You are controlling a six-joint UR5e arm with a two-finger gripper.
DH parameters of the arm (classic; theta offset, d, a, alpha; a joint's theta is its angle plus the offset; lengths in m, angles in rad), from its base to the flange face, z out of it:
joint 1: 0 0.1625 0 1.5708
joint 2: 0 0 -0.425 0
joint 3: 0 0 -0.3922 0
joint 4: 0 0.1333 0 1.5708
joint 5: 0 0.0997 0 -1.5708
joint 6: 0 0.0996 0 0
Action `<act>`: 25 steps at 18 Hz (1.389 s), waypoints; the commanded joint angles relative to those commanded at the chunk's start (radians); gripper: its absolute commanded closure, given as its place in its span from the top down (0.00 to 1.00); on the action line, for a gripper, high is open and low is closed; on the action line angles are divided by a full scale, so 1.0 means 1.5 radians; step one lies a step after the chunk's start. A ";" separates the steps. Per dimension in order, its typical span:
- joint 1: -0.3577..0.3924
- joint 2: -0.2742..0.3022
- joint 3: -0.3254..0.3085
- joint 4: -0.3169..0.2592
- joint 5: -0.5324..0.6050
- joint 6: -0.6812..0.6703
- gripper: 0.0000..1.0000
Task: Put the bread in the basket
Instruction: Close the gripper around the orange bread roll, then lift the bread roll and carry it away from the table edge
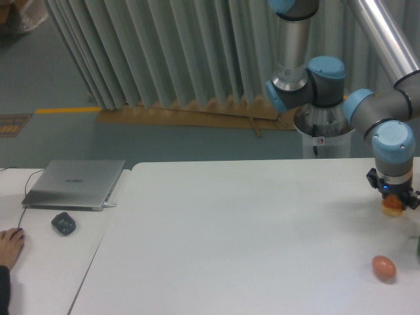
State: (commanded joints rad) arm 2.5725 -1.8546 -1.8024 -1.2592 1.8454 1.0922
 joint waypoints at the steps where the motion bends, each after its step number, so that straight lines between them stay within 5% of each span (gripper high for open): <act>1: -0.001 0.002 0.002 -0.005 -0.001 0.000 0.19; 6: -0.002 0.010 0.015 -0.034 -0.016 0.000 0.18; 9: 0.005 0.031 0.087 -0.127 -0.041 0.001 0.17; 13: 0.024 0.030 0.183 -0.142 -0.044 0.006 0.15; 25: 0.180 -0.017 0.205 0.075 -0.094 0.156 0.14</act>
State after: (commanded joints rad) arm 2.8423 -1.8806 -1.4956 -1.1460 1.7043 1.3264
